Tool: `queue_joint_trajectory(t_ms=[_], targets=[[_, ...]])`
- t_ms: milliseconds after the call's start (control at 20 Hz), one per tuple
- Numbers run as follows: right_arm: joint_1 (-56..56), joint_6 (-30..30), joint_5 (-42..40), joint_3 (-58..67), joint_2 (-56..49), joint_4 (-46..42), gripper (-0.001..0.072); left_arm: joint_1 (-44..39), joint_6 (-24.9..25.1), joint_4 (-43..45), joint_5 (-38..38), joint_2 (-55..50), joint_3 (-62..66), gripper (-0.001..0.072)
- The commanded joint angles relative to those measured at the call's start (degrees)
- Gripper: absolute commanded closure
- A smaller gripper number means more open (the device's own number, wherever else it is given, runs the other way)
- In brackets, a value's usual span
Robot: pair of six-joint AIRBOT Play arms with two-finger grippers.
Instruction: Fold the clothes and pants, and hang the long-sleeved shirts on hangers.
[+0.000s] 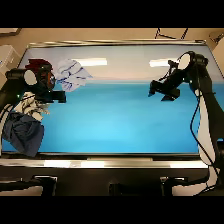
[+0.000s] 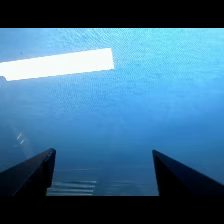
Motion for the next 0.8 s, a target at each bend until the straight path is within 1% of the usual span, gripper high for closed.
queue_joint_trajectory(t_ms=[0,650,700,750], targets=[[0.07,0.02,0.00,0.04,-0.02,0.00,0.0027,-0.02,0.00,0.02,0.02,-0.02,-0.02,0.0046],[0.07,0.02,0.00,0.04,-0.02,0.00,0.0027,-0.02,-0.09,0.00,0.04,-0.02,-0.02,0.0046],[0.07,0.04,-0.24,0.04,-0.02,0.04,0.0028,-0.07,-0.02,-0.17,0.61,-0.09,-0.02,0.0046],[0.07,0.04,-0.44,0.04,-0.02,0.02,0.0028,-0.15,-0.02,-0.17,2.71,-0.15,-0.02,0.0046]])
